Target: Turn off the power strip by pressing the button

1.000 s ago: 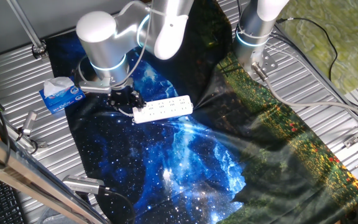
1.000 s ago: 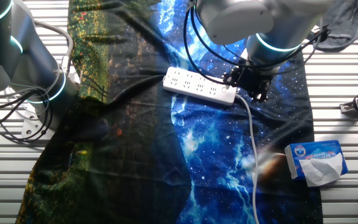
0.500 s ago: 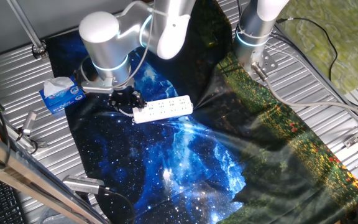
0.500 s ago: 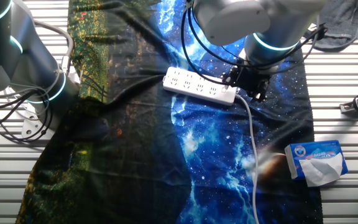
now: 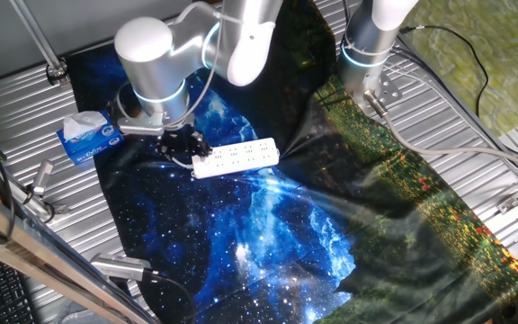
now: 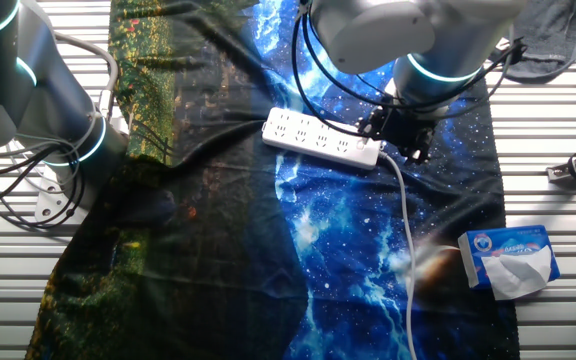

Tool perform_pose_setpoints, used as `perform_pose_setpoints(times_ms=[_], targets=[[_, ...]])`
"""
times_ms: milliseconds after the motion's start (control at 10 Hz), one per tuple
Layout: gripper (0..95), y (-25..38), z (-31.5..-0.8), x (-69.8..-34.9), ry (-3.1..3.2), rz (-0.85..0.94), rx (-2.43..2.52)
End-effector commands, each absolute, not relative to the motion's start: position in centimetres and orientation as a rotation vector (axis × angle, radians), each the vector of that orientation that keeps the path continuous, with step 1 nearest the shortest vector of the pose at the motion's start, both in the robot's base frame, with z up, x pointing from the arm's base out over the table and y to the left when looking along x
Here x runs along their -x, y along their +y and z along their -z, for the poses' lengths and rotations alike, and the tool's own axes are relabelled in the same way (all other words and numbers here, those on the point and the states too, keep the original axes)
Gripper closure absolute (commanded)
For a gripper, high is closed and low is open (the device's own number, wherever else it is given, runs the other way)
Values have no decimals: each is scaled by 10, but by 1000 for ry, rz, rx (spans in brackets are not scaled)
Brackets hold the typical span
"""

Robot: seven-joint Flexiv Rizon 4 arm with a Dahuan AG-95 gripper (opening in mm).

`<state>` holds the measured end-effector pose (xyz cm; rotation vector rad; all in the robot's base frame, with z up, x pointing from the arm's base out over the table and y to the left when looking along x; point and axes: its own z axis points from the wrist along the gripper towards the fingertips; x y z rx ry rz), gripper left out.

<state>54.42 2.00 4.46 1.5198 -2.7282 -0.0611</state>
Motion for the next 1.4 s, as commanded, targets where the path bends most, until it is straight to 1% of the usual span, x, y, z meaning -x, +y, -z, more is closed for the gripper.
perform_pose_setpoints(times_ms=[100,1400], targets=[[190,20,-44,-545,-2702,57,-1540],[190,21,-44,-545,-2647,43,-1523]])
